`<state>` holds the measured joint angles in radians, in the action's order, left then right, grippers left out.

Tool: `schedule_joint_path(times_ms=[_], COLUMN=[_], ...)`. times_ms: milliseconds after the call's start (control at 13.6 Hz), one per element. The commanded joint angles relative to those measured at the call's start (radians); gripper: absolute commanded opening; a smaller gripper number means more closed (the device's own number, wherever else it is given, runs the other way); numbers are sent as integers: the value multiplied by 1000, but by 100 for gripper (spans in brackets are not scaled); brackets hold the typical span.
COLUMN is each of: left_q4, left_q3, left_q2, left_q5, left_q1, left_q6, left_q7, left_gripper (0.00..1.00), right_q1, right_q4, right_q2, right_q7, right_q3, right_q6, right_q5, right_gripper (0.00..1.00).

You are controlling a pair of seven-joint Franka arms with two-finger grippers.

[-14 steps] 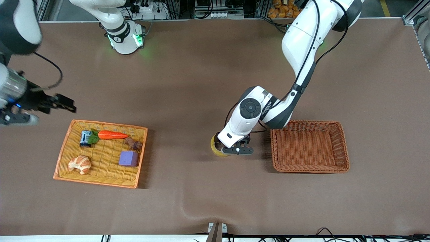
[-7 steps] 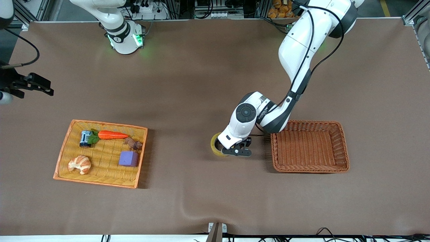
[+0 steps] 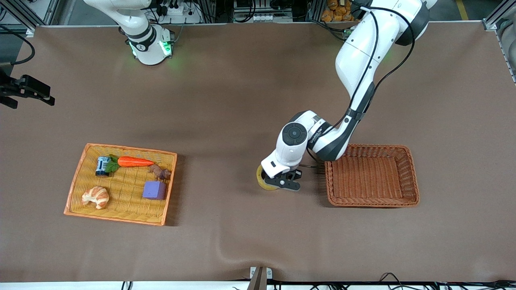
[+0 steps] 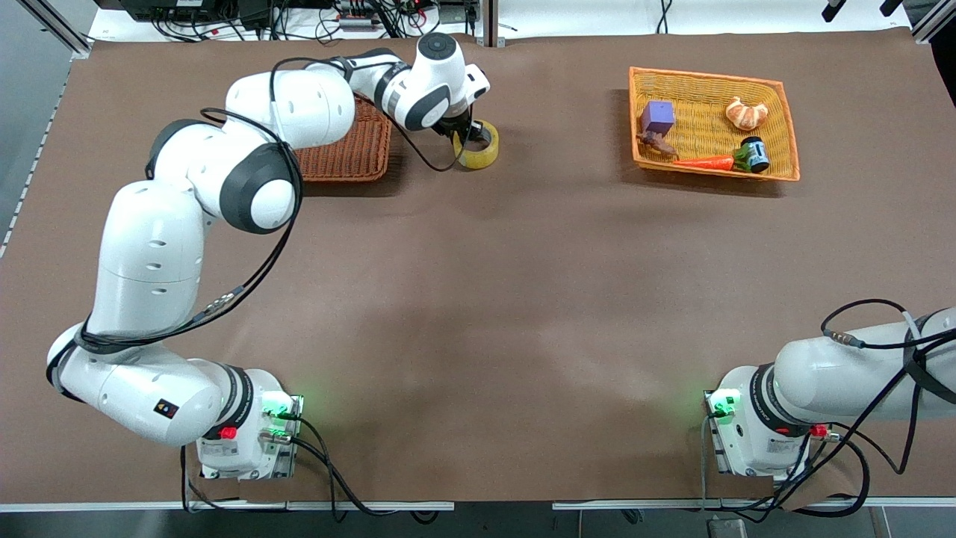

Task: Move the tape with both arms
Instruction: 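Carry the tape with the left gripper into the brown basket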

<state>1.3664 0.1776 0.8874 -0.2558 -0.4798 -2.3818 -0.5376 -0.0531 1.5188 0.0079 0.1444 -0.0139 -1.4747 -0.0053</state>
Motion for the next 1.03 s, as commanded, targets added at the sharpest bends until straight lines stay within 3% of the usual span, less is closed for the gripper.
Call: schedule_joint_path(times_ms=[0, 368, 663, 957], left_q4=[10, 68, 92, 180], left_q3=[43, 63, 57, 65], left_q2=[-132, -333, -357, -360], left_q5=[4, 116, 106, 92], left_q1=[82, 222, 303, 461], left_q6=[137, 313, 514, 509], left_q7=[13, 20, 56, 67], left_gripper=[0, 0, 0, 0], right_q1=[-11, -19, -22, -20], right_q4=[-6, -3, -3, 3], right_q2=[0, -3, -3, -6], right_q7=[-54, -101, -101, -101], right_q3=[8, 6, 6, 6], right_q6=[8, 2, -7, -21], right_q5=[-5, 1, 1, 1], right_gripper=[100, 100, 100, 100])
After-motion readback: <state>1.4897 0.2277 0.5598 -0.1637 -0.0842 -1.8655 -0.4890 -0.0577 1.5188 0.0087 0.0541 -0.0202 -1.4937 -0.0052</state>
